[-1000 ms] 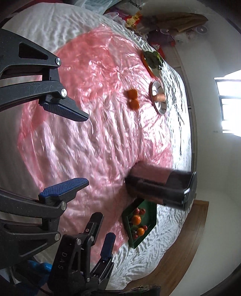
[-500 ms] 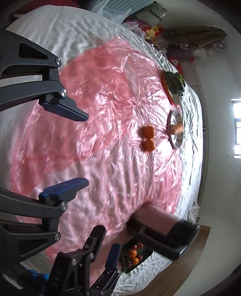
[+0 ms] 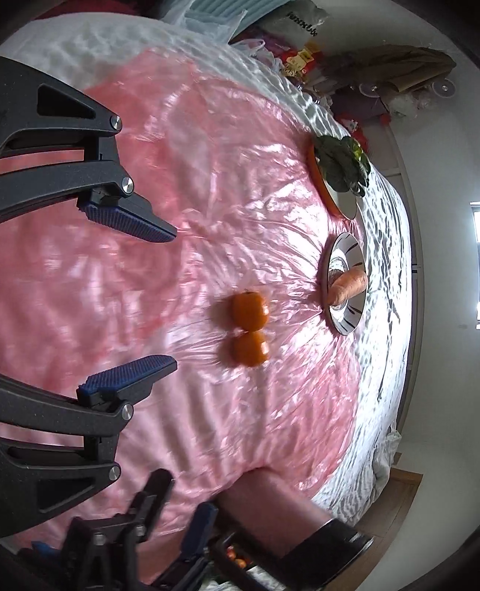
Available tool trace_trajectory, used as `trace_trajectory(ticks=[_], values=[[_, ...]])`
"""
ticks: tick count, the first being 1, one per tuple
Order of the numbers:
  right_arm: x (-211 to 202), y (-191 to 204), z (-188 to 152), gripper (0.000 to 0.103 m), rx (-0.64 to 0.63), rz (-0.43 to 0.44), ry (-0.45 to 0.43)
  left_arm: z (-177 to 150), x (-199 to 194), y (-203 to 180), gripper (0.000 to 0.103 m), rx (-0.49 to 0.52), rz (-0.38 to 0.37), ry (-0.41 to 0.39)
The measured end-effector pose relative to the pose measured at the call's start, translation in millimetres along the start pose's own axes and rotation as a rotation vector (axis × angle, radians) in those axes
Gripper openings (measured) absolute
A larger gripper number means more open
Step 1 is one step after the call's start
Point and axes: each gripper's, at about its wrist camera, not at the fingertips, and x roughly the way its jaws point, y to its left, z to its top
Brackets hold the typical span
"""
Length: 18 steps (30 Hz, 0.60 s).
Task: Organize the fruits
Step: 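Withdraw both open tools from the tray toward the two loose oranges, then grasp an orange with the left tool while the right tool grasps the other orange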
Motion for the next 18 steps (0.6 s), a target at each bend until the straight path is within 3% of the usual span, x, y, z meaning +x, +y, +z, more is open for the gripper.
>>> trace_trajectory(ticks=[8, 18], values=[[29, -11, 14, 0.103, 0.016, 0.007, 0.01, 45, 64, 11, 0.058, -0.037, -0.018, 0.014], [59, -6, 34, 0.103, -0.012, 0.019, 0.009, 58, 101, -2, 0.058, 0.067, -0.017, 0.031]])
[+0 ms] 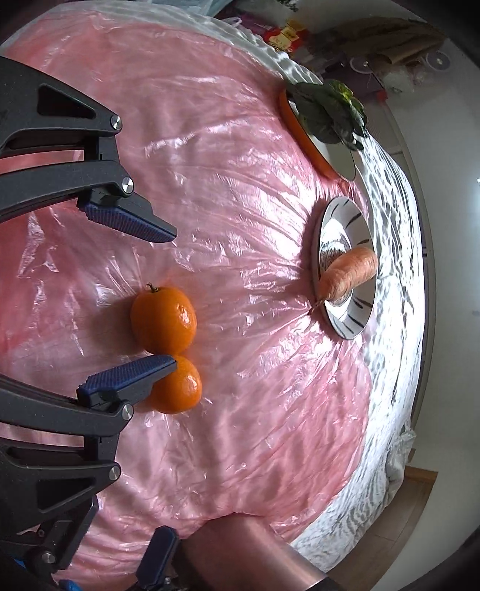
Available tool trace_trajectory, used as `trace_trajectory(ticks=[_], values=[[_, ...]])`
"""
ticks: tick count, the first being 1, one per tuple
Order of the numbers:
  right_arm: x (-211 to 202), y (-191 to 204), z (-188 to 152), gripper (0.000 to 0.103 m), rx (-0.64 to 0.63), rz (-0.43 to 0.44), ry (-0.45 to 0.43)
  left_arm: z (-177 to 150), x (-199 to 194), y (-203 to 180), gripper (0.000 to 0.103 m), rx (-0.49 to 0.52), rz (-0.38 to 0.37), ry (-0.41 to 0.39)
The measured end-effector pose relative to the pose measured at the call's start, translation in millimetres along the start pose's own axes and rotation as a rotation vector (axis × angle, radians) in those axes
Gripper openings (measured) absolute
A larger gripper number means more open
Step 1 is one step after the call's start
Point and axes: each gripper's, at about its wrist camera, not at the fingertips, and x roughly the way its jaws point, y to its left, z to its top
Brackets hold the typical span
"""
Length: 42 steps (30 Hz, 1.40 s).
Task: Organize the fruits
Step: 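Grasp an orange with the left tool while the right tool grasps the other orange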
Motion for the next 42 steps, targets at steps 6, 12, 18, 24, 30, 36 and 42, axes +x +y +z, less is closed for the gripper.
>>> trace_trajectory(ticks=[6, 12, 18, 24, 30, 36, 42], values=[[14, 5, 5, 0.103, -0.076, -0.001, 0.016, -6, 20, -2, 0.057, 0.071, -0.008, 0.033], [25, 2, 16, 0.103, -0.081, 0.007, 0.017, -3, 16, 13, 0.05, 0.016, -0.095, 0.009], [43, 7, 33, 0.103, -0.103, 0.032, 0.026, -6, 13, 24, 0.037, 0.0, -0.141, 0.004], [63, 25, 39, 0.103, -0.186, 0.048, 0.066, -8, 16, 51, 0.037, -0.118, -0.246, 0.013], [81, 34, 45, 0.082, -0.2, 0.066, 0.1, -7, 18, 52, 0.037, -0.119, -0.255, 0.023], [92, 29, 47, 0.081, -0.165, 0.095, 0.122, -6, 22, 52, 0.037, -0.119, -0.238, 0.033], [99, 38, 47, 0.081, -0.227, 0.079, 0.125, -2, 24, 45, 0.037, -0.097, -0.221, 0.048]])
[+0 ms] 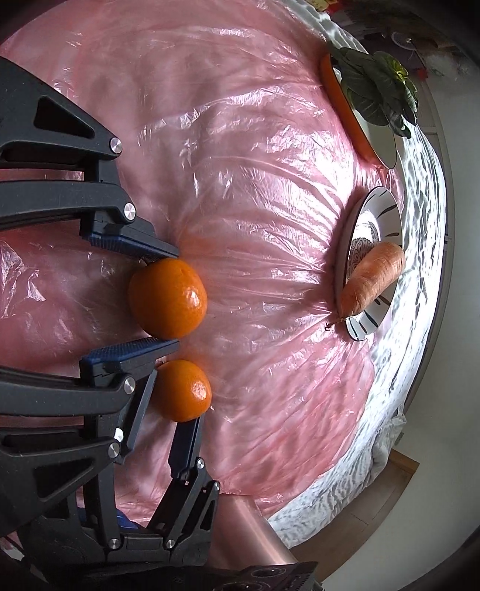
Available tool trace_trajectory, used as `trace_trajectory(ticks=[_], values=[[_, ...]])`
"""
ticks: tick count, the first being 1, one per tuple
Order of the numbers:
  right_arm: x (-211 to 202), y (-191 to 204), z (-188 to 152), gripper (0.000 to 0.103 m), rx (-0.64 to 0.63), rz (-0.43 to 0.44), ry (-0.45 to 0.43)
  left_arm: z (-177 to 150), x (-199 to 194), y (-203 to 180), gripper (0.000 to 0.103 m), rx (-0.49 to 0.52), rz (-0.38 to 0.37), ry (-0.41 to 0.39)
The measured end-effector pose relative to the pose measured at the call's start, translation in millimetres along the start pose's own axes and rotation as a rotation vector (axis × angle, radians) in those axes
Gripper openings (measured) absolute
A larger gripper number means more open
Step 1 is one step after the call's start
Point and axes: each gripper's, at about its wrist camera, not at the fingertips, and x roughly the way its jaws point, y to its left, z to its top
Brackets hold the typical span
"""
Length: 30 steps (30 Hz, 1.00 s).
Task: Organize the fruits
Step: 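Grasp an orange with the left tool while the right tool grasps the other orange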
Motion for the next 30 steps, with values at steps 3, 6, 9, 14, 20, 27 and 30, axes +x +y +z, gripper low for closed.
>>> trace_trajectory(ticks=[3, 6, 9, 14, 20, 27, 30], values=[[2, 2, 2, 0.081, -0.017, -0.014, -0.013, 1, 1, 1, 0.037, -0.008, -0.003, 0.009], [2, 4, 3, 0.081, -0.037, -0.029, -0.025, 2, 2, 2, 0.037, -0.02, -0.008, 0.018], [2, 7, 3, 0.081, -0.06, -0.048, -0.032, 2, 2, 3, 0.037, -0.025, -0.01, 0.018], [-5, 3, 1, 0.08, -0.059, -0.061, -0.051, 2, 1, 4, 0.036, -0.034, -0.01, 0.015], [-22, -8, -12, 0.08, -0.042, -0.074, -0.052, 2, -2, -1, 0.036, -0.047, 0.011, 0.002], [-65, -19, -34, 0.08, 0.023, -0.069, -0.075, -9, -21, -4, 0.036, -0.089, -0.015, -0.009], [-84, -16, -48, 0.08, 0.043, -0.06, -0.082, -19, -33, -5, 0.036, -0.117, -0.021, -0.01]])
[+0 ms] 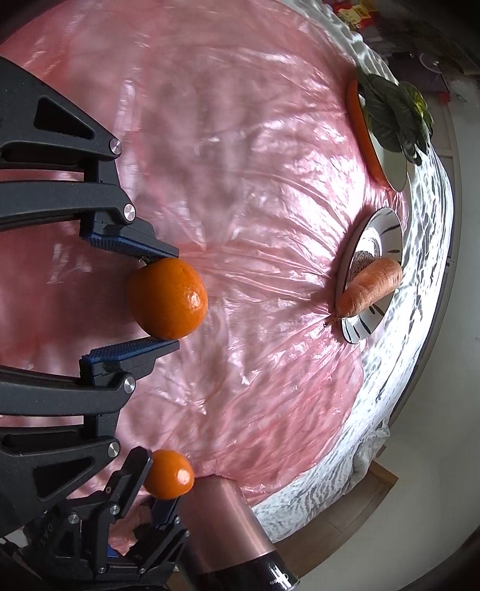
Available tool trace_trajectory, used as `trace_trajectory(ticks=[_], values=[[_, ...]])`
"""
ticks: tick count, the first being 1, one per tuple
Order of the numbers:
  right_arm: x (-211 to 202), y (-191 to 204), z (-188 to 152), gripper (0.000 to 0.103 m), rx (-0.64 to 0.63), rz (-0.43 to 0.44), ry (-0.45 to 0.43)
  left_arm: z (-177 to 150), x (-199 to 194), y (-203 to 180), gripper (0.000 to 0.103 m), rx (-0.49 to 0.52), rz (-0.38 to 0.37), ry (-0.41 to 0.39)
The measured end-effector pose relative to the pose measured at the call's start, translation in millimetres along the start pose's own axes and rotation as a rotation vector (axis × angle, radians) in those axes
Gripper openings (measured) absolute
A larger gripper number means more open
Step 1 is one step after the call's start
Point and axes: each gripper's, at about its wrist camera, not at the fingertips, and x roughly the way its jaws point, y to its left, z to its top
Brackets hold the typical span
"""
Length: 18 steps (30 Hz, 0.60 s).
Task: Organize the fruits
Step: 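Grasp an orange with the left tool while the right tool grasps the other orange, then carry both oranges over the green tray with both tools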
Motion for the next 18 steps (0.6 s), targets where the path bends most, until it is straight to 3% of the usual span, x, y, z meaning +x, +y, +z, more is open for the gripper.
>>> trace_trajectory(ticks=[9, 18], values=[[-65, 14, -42, 0.08, 0.069, 0.03, -0.044, -42, -55, -21, 0.036, 0.011, 0.0, -0.026], [-124, -7, -103, 0.08, 0.167, -0.013, -0.061, -101, -100, -86, 0.036, 0.104, -0.014, -0.033]])
